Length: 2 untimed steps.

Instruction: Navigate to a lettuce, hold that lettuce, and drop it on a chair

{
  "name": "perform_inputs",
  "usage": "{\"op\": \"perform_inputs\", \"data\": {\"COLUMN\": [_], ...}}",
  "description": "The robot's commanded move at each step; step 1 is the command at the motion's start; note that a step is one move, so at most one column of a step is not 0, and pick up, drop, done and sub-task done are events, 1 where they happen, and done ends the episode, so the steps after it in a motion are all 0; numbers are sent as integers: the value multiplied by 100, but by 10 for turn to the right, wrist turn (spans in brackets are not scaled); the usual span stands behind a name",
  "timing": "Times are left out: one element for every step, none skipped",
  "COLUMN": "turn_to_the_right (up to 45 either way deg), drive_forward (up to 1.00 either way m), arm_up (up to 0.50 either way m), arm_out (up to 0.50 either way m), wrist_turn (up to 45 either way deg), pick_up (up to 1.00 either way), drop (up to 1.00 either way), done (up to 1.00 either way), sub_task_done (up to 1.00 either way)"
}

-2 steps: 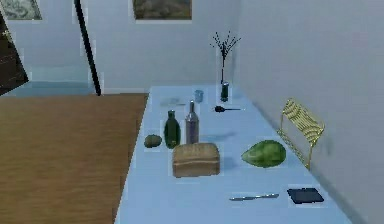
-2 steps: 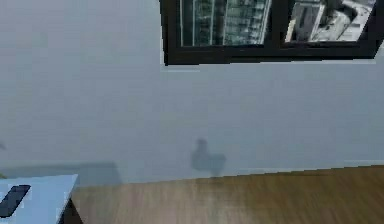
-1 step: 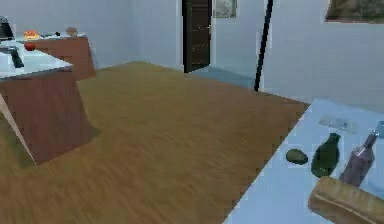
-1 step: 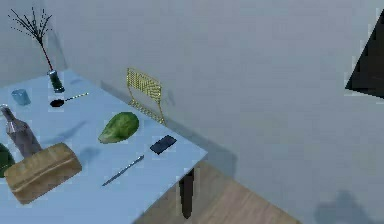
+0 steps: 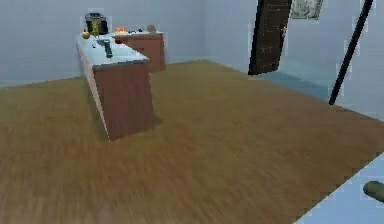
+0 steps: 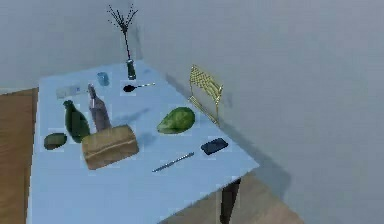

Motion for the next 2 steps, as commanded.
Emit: {"op": "perform_inputs", "data": {"turn_to_the_right": [450,450], "drive_forward": [0,0], "arm_up": [0,0], "arm_out": [0,0], "wrist_turn": [0,0], "pick_up": [0,0], "drop": [0,0], "done": [0,0], "sub_task_done": [0,0]}}
